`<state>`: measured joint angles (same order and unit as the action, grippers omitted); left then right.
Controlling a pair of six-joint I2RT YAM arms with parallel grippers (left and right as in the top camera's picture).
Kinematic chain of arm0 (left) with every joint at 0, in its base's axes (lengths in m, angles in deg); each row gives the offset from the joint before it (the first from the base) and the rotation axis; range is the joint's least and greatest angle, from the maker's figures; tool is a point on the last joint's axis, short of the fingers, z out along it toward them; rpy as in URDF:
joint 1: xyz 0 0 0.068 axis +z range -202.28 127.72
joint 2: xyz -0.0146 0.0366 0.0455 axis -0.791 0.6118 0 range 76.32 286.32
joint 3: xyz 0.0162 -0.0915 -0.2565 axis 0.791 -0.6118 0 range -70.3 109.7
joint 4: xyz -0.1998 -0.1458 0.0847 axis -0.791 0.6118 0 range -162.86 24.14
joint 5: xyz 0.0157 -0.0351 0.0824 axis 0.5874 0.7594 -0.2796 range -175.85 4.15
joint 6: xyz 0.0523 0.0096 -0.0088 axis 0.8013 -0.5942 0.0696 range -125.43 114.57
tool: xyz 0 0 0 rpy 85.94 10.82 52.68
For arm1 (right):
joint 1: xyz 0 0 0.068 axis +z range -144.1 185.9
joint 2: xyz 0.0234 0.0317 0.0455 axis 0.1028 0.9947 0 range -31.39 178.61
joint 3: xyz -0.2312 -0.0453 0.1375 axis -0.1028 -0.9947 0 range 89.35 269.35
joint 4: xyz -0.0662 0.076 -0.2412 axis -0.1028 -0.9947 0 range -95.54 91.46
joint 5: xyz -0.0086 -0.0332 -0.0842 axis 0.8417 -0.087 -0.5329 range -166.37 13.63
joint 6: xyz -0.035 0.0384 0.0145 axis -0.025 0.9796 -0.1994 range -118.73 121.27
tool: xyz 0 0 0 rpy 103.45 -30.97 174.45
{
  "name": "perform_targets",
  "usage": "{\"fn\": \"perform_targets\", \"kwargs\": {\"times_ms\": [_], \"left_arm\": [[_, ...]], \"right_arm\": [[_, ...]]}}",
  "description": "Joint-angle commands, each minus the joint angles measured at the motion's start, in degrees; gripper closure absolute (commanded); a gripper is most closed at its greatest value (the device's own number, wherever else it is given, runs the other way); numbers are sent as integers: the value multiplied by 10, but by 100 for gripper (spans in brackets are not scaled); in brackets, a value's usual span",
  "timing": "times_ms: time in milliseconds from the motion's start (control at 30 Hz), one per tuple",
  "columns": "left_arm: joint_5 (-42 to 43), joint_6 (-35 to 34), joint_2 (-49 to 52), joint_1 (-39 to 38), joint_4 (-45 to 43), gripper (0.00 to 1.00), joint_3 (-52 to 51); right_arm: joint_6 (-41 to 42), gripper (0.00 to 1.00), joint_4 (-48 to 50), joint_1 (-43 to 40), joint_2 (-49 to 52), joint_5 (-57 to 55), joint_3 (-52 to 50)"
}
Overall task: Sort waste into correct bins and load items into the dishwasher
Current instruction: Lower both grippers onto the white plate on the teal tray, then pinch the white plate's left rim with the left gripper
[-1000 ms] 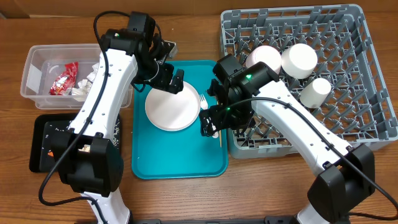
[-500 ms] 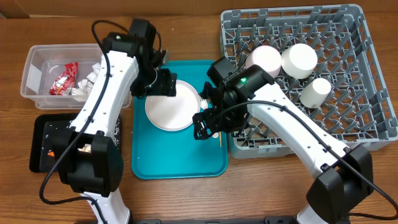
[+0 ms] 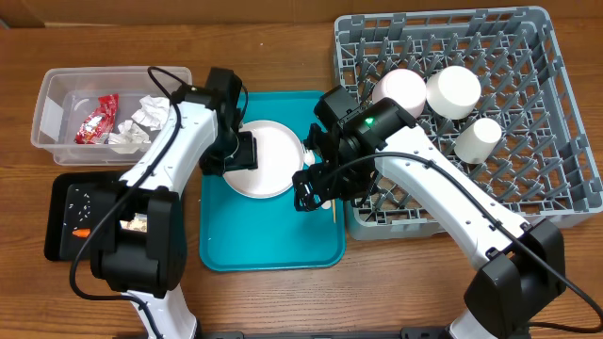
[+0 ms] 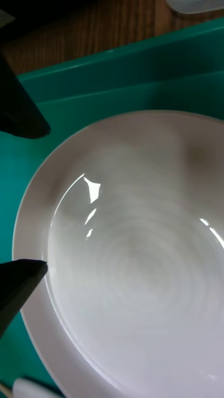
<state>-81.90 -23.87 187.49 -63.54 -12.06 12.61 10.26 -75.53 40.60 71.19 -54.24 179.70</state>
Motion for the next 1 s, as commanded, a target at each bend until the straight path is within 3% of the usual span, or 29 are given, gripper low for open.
{"fn": "perform_targets", "kwargs": {"times_ms": [0, 800, 967], "left_arm": [[-32, -39, -10, -4, -16, 33, -26], [-67, -87, -9, -4, -123, 32, -101], [-67, -88, -9, -4, -131, 53, -110]], "right_arm": [[-1, 0, 2, 2, -14, -2, -3], [-1, 0, 4, 2, -14, -11, -3], [-1, 0, 4, 2, -14, -22, -3]]}}
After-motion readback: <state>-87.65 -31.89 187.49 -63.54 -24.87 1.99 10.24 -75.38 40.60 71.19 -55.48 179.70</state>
